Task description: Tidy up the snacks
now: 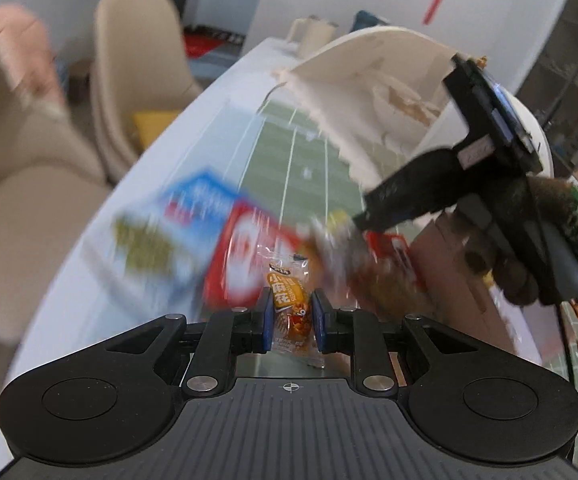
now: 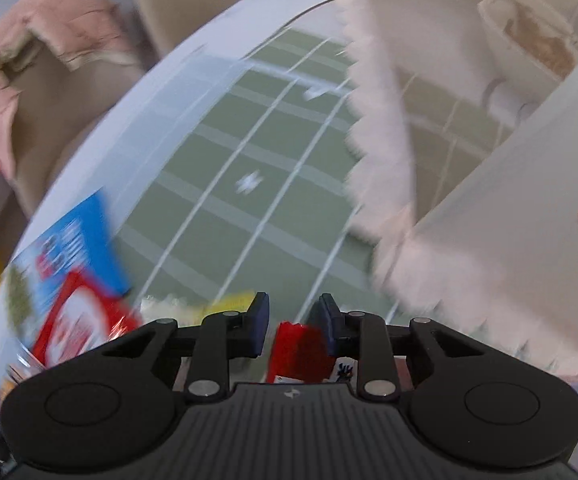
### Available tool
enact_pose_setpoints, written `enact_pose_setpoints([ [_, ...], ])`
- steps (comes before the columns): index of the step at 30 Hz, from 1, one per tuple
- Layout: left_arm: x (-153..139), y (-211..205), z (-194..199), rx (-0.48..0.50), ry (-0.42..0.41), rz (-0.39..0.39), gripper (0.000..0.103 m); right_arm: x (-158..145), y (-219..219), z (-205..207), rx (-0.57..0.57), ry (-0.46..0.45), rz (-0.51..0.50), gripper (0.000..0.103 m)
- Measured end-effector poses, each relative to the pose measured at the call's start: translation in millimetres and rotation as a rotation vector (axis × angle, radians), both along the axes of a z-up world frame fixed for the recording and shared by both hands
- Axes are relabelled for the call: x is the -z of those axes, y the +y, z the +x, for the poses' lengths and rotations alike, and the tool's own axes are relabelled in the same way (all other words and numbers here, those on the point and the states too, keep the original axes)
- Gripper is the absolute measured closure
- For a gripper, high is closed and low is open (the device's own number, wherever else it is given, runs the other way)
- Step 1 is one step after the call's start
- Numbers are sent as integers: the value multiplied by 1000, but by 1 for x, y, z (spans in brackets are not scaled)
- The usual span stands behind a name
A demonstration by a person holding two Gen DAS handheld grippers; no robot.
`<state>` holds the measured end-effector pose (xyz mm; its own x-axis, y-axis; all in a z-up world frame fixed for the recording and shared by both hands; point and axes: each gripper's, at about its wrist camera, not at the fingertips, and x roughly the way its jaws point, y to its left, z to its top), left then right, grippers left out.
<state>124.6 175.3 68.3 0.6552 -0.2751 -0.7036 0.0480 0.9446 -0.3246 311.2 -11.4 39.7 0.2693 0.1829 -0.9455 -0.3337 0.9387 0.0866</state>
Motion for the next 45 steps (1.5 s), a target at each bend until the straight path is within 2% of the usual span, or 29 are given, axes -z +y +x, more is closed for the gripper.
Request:
enact_pose_setpoints([
  [3,12,0,-31,-62,53,-30,79,-3,0,-35,-29,30,55,77],
  [5,17,-2,-47,-95,75,-44,79,-4,-4,-58,-58,95,145,77],
  [7,18,-7,-62,-114,85,-36,79,-13,-10,-82,-71,101,211,77],
  [11,14,-19,-83,-146,89,-31,79,-52,-34,-140,-148,-71,200,76],
  [14,13,-32,-91,-138,103,-32,79,-71,-58,-160,-171,-174,132,75],
  [16,15,-43,-97,-120,109,-33,79,-72,-70,-156,-135,-220,67,70],
  [18,14,-54,-103,-102,107,-26,79,-62,-79,-143,-79,-209,28,70],
  [21,10,-64,-107,-67,105,-16,79,-44,-85,-115,-25,-148,52,71],
  [23,8,-66,-109,-47,109,-12,79,-40,-83,-98,-9,-156,66,71],
  [25,8,-65,-109,-40,115,-8,79,-38,-79,-81,9,-197,21,71],
  [28,7,-60,-110,-44,123,-4,79,-41,-72,-55,27,-310,-53,71],
  [30,7,-54,-108,-45,127,2,79,-43,-72,-39,63,-316,-95,71],
  [32,8,-50,-105,-51,130,12,79,-53,-74,-37,75,-286,-41,71],
  [33,10,-47,-103,-56,136,12,79,-58,-72,-43,50,-276,-5,65],
  [35,15,-45,-98,-67,150,1,79,-63,-60,-60,-17,-275,9,62],
  [37,20,-48,-93,-65,161,-8,79,-63,-44,-71,-94,-245,50,67],
  [38,21,-50,-91,-62,165,-8,79,-62,-36,-74,-104,-240,47,73],
  [41,23,-53,-88,-49,171,-7,79,-58,-15,-78,-157,-229,64,80],
  [45,23,-51,-90,-58,173,-11,79,-32,3,-68,-112,-138,52,86],
])
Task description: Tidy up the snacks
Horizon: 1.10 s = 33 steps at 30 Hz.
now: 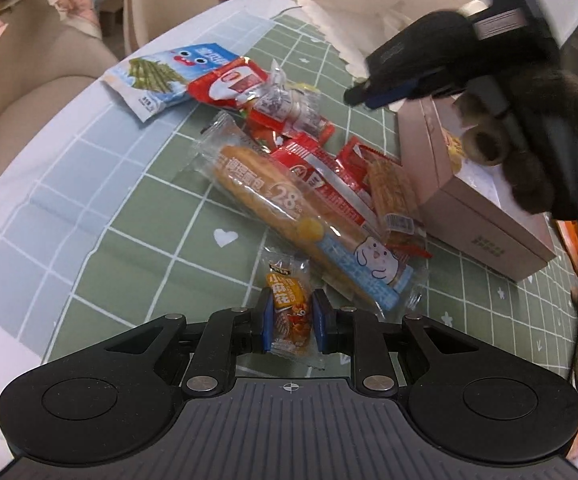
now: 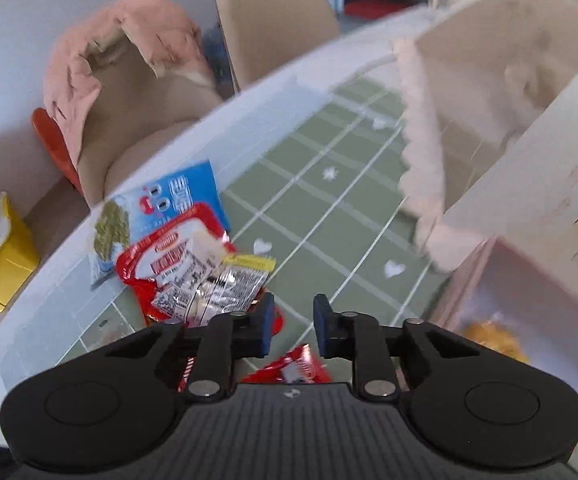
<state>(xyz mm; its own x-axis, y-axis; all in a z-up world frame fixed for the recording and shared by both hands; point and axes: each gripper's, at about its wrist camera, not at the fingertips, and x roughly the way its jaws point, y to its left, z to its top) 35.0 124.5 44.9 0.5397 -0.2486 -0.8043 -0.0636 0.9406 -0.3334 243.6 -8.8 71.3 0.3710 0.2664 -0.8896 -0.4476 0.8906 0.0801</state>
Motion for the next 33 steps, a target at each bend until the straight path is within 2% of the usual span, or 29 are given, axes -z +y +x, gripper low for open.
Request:
enact_pose_setpoints([
  [3,0,3,-3,-14,-2,-3,79,15,5,-5,29,39,-16,86],
  [7,4,5,-9,-56,2,-6,79,23,17,-39,-16,49,-13,86],
  [9,3,6,-13,-71,-2,-2,79,22,14,-57,-5,63,17,86],
  [12,0,5,-21,-87,-3,18,79,24,2,-86,-2,168,118,86],
  [13,-1,5,-24,-96,-2,26,79,25,-3,-98,-4,175,132,86],
  [20,-11,4,-49,-150,-16,67,79,20,-64,-176,-68,68,160,85],
  [25,-21,-6,-66,-161,-45,81,79,26,-105,-190,-34,40,175,84],
  [27,-30,-11,-70,-158,-74,76,79,26,-112,-192,-27,23,176,76],
  [30,-49,-22,-61,-97,-124,51,79,26,-126,-194,22,-27,168,66],
  [33,-63,-33,-22,7,-149,49,78,23,-134,-196,69,-52,165,62],
])
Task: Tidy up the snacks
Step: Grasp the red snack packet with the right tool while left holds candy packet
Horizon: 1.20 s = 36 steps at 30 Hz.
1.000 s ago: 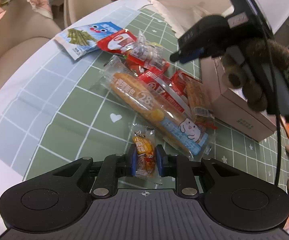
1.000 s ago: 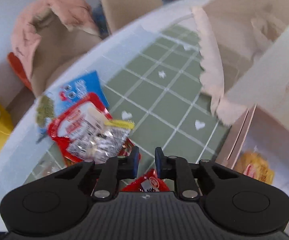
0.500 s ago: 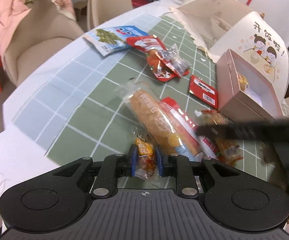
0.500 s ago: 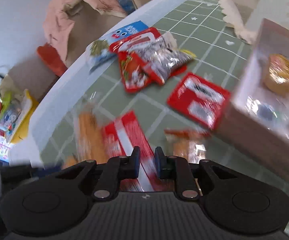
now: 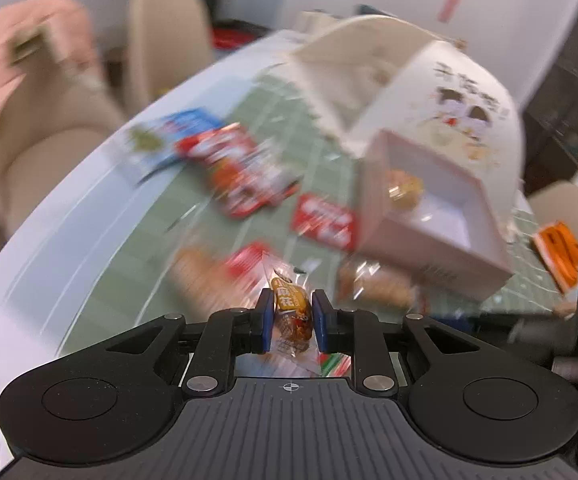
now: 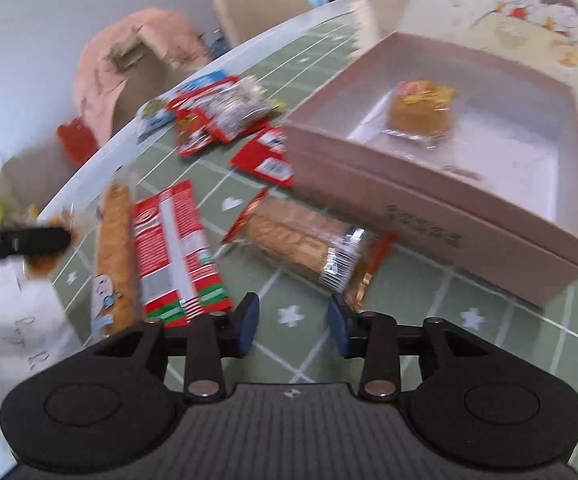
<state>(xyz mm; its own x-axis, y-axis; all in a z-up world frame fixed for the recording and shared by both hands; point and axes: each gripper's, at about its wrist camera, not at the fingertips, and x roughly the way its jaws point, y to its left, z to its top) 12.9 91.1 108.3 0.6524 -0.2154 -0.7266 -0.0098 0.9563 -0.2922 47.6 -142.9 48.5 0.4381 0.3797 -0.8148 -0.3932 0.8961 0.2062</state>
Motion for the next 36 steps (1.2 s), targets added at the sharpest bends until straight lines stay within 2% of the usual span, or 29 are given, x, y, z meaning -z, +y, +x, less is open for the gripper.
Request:
enact_pose_setpoints([
  [3,4,-9,66,109,-4,46,78,-1,-1,-4,20,2,10,57],
  [8,33,-25,168,188,-5,159,78,3,13,-15,30,-1,-57,57],
  [11,54,-41,208,262,17,184,79,3,23,-22,27,-17,-109,57],
  [13,67,-52,220,318,37,219,79,2,24,-22,25,-30,-124,57],
  [16,74,-56,208,373,28,243,79,-1,24,-21,26,-95,-173,55],
  [19,74,-46,174,418,47,178,79,-7,18,-20,35,-178,-198,48],
  [21,74,-37,146,412,61,137,79,-8,15,-17,21,-208,-184,45],
  [25,75,-25,97,343,102,45,79,-7,14,1,-38,-207,-134,44],
  [28,74,-21,68,264,113,5,79,-2,16,17,-54,-151,-98,43],
  [31,74,-30,44,232,131,0,79,2,19,22,-50,-122,-100,42],
  [36,73,-46,7,169,142,13,79,3,14,-3,-116,-111,-154,42],
])
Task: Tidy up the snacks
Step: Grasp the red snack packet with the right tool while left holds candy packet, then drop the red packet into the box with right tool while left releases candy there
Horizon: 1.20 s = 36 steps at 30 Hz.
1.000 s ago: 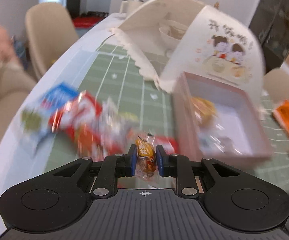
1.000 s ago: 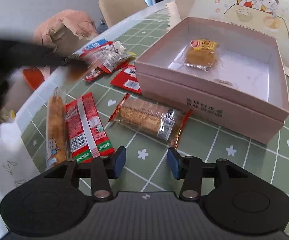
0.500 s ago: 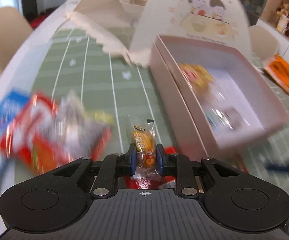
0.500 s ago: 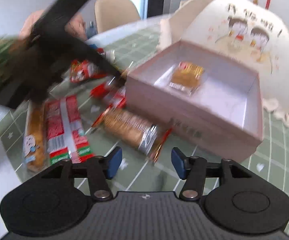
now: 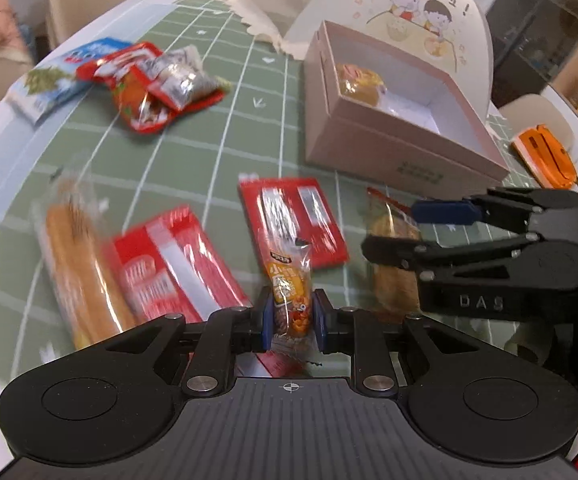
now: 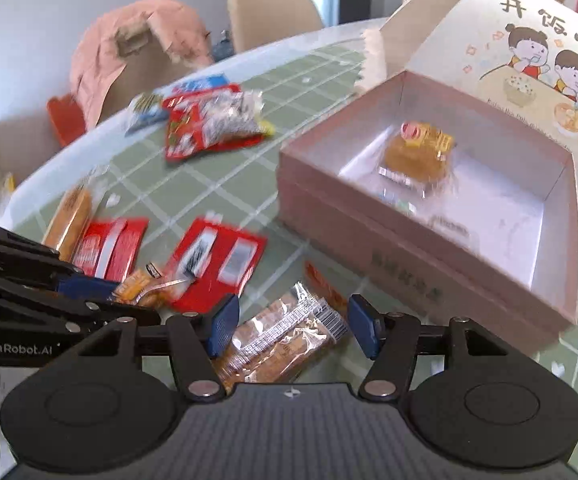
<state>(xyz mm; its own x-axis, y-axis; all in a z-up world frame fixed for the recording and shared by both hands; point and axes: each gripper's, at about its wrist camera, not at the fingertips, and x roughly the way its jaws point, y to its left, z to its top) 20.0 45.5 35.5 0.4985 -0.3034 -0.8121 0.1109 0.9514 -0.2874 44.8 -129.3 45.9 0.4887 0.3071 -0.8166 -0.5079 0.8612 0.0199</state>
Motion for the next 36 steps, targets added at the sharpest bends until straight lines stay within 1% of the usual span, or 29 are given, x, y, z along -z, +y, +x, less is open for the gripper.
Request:
enact_pose_setpoints([
  [2,-2,-3,-11,-54,-3,23,79,-3,-5,-9,-4,-2,-4,42],
  [5,-12,-2,-25,-134,-39,68,79,-12,-5,-10,3,-11,78,42],
  [8,-25,7,-40,-201,-51,69,79,-17,13,-1,11,-5,152,42],
  [11,-33,10,-51,-220,-38,81,79,-9,40,18,11,42,183,42],
  [13,-37,9,-57,-224,-37,93,79,0,57,30,12,75,174,42],
  [14,-39,8,-59,-224,-38,93,79,4,65,33,11,76,159,40],
  [15,-40,8,-61,-224,-40,92,79,6,71,33,10,43,134,40],
  [18,-41,4,-63,-221,-41,90,79,9,77,26,-30,13,44,39],
  [19,-40,2,-64,-221,-39,88,79,11,75,23,-47,10,25,39],
  [21,-37,0,-64,-220,-32,83,79,12,66,13,-86,-8,3,43],
  [25,-32,-10,-68,-197,-16,65,79,9,34,-10,-112,2,-3,47],
  [27,-32,-18,-71,-173,-12,60,79,8,17,-21,-113,8,-4,49],
  [29,-31,-25,-75,-144,-6,52,79,7,-1,-31,-113,16,-3,49],
  [30,-30,-28,-77,-131,-8,57,79,7,-8,-36,-117,10,-8,49],
  [32,-29,-27,-80,-135,-16,96,79,8,-21,-44,-116,0,-5,49],
  [36,-23,1,-77,-209,-8,168,79,9,-30,-47,-90,-8,8,47],
])
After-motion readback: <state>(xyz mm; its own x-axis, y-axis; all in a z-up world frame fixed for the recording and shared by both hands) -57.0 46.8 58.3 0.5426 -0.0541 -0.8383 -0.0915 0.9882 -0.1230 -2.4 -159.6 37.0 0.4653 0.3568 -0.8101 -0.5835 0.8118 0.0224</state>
